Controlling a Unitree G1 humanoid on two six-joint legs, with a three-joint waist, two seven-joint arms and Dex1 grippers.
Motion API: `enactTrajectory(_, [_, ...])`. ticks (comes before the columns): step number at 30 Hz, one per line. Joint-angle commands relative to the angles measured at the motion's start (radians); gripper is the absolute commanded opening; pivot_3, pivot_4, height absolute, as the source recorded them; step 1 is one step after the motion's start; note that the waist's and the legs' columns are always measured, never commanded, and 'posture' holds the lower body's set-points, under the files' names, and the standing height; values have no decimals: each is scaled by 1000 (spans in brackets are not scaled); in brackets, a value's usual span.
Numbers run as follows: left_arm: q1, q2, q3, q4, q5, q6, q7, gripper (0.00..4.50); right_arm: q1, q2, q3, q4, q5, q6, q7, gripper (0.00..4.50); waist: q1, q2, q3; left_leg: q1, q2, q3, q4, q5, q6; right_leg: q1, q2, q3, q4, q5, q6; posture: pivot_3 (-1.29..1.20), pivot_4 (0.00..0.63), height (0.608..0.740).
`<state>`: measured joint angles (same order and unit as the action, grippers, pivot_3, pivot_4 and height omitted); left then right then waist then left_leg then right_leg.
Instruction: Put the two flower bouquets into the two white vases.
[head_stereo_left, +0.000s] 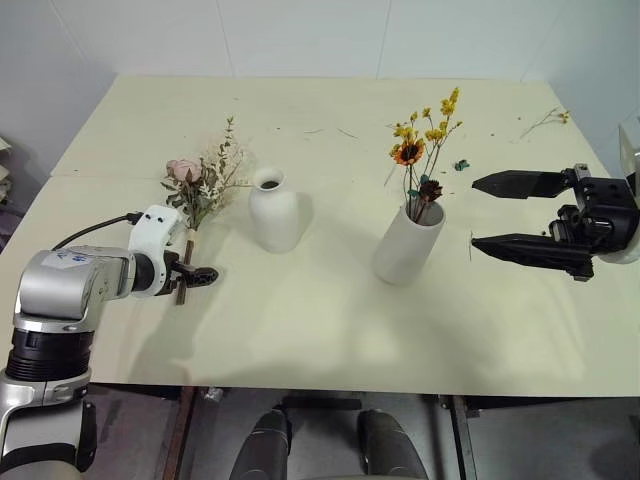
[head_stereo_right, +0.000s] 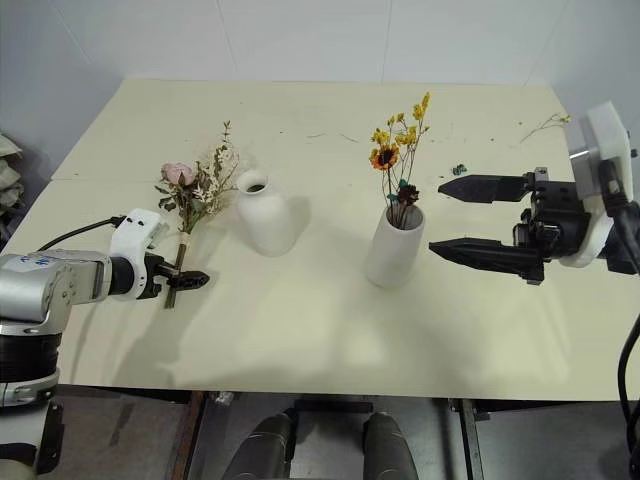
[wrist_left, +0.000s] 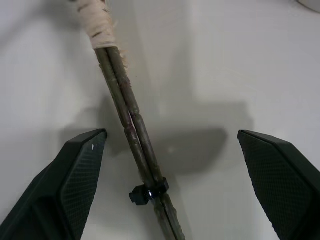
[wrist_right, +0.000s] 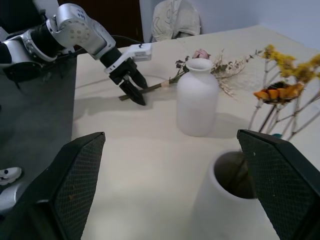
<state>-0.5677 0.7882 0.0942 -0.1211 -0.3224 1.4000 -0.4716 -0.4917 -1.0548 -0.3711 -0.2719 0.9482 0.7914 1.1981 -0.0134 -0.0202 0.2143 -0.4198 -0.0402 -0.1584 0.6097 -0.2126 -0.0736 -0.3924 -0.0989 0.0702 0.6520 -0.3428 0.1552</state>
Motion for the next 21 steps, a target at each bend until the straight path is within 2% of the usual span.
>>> enactTrajectory(1, [-34,16,20,37,15,-16,14,4500,-1,-15,-55,-26,31,4,-14,4470,1,0,0,0,0,0,0,0,0,0,0,0,0,1,0,0,150,740])
enactTrajectory(4, [-49,8,27,94,9,-17,13,4500,-6,-11,-47,-26,32,-1,-23,4470,0,0,0,0,0,1,1,0,0,0,0,1,-1,2,1,0,150,740])
enactTrajectory(7, [-52,18,16,127,-8,-6,-14,3902,-18,-13,-39,-27,45,3,-22,4500,-1,0,0,0,0,1,0,0,0,0,0,1,-1,2,1,0,150,740])
enactTrajectory(15, [-72,63,-30,174,-8,-44,-69,1452,-34,-28,-26,-22,51,12,1,4500,-1,0,0,0,0,2,0,0,0,0,0,3,-3,2,1,0,150,740])
enactTrajectory(19, [-93,67,-9,220,9,-104,-63,105,-32,-25,-19,-19,39,5,3,4500,0,0,0,0,0,2,-1,0,0,0,0,3,-3,2,1,0,150,740])
enactTrajectory(21, [-105,61,21,249,20,-138,-39,43,-30,-23,-19,-17,36,4,0,4500,0,0,0,0,0,2,-1,0,0,0,0,3,-3,2,1,0,150,740])
